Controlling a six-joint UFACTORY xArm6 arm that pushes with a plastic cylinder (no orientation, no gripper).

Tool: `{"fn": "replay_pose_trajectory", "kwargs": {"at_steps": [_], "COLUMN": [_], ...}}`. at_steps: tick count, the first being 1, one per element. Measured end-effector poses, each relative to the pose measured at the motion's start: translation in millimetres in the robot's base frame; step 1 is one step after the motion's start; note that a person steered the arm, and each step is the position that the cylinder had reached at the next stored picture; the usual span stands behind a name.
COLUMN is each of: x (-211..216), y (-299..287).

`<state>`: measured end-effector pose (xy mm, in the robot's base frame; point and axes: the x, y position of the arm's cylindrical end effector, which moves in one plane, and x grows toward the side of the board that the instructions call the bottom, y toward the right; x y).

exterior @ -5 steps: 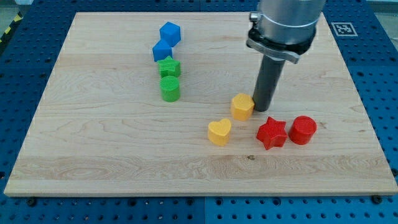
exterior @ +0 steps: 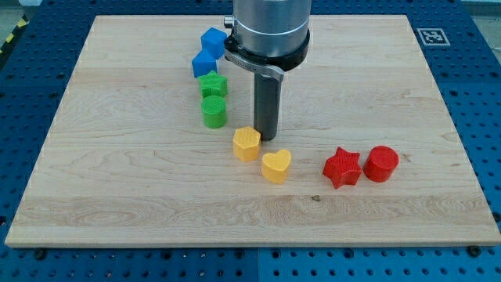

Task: Push the yellow hexagon towards to the left side of the yellow heart

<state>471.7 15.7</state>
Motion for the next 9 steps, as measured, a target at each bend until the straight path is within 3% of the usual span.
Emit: {"fn": "replay_pose_trajectory", "kwargs": {"at_steps": [2, 4, 6, 9], "x": [-7.7, -9.4, 20.5, 17.1], "y": [21.6, -41.7, -45.0, -43.9]}}
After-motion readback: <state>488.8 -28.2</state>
